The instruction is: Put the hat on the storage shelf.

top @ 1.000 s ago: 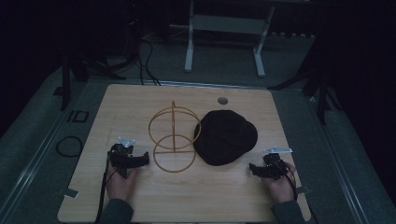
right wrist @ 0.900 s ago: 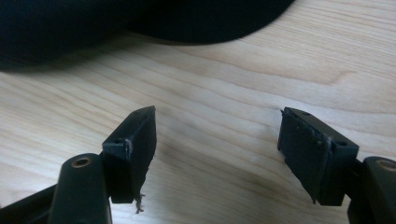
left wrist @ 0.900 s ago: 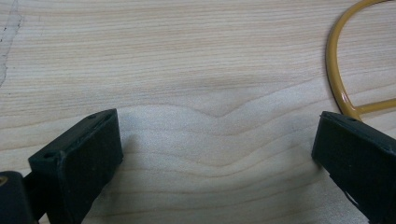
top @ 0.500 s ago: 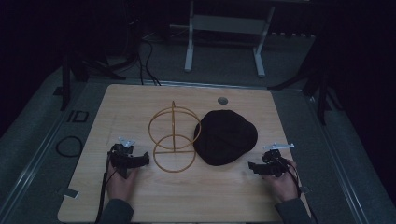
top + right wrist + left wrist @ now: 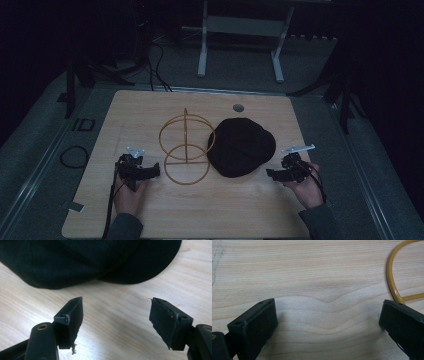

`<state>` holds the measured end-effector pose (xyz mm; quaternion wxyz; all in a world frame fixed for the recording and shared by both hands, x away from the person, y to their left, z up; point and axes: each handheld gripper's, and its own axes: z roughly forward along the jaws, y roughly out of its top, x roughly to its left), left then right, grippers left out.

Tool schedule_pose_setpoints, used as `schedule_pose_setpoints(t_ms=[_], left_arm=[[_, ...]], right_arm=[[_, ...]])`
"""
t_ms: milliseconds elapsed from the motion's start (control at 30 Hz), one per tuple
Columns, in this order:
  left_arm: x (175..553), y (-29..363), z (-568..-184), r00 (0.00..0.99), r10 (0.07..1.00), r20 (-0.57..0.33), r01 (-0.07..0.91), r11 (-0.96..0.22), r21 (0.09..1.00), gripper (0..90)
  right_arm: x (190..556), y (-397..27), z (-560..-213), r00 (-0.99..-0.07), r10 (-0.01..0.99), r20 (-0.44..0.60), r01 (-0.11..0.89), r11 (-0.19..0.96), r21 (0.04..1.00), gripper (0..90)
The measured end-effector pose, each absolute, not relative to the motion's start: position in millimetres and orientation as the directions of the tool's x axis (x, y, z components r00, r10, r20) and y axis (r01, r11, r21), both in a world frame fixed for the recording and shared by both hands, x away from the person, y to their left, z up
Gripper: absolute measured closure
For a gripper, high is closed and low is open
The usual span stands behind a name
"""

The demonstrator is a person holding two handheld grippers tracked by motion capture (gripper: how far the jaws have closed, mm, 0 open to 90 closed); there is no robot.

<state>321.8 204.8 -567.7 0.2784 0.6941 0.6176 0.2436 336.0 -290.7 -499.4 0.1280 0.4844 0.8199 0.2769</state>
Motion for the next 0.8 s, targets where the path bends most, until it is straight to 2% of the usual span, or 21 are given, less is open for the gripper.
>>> schedule_pose_setpoints(t_ms=[800], left_arm=[[321.8, 204.8, -567.6, 0.119, 0.993, -0.005, 0.723, -0.083, 0.686, 1.2]], right_arm=[[365.8, -276.8, -471.5, -0.534, 0.844, 0.058, 0.712, 0.412, 0.569, 26.3]])
